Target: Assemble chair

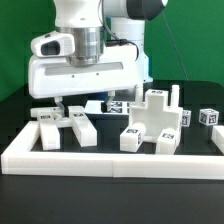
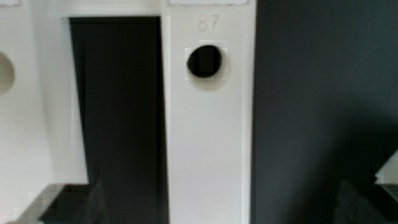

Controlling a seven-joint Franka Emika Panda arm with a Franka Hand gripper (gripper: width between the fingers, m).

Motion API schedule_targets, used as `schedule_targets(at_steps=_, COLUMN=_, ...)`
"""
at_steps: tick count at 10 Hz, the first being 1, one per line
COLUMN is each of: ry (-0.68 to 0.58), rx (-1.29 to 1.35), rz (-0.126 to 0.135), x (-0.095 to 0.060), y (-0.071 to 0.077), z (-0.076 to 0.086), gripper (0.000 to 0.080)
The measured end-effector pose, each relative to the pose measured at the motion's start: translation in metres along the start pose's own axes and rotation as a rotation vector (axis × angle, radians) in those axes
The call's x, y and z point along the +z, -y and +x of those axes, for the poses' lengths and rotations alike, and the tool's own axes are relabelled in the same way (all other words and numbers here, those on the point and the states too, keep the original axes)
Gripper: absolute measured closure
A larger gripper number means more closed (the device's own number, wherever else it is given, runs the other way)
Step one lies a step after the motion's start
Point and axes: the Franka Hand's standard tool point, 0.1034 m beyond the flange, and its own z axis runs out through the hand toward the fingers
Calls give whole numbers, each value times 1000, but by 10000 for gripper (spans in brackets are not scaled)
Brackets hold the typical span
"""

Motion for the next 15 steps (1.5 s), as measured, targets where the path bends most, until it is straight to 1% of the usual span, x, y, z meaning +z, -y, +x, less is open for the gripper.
schedule_targets(at_steps=2, ry=18, rx=-2, rz=5, x=10, y=2, z=-4, gripper=151)
schedule_targets(at_steps=5, ry=38, rx=-17, rz=13, x=23, y=11, z=-5, gripper=151)
schedule_targets(at_steps=7, ry=40, rx=-18, rz=14, x=25, y=11, z=-4, gripper=151)
schedule_targets(at_steps=9, ry=49, rx=-21, rz=16, x=31, y=13, z=-4, gripper=151)
schedule_targets(at_steps=11, ry=50, rx=-19, rz=20, x=29, y=8, z=-3, gripper=151)
schedule_targets(at_steps=15, ry=52, rx=-17, rz=21, x=30, y=8, z=-5, gripper=151)
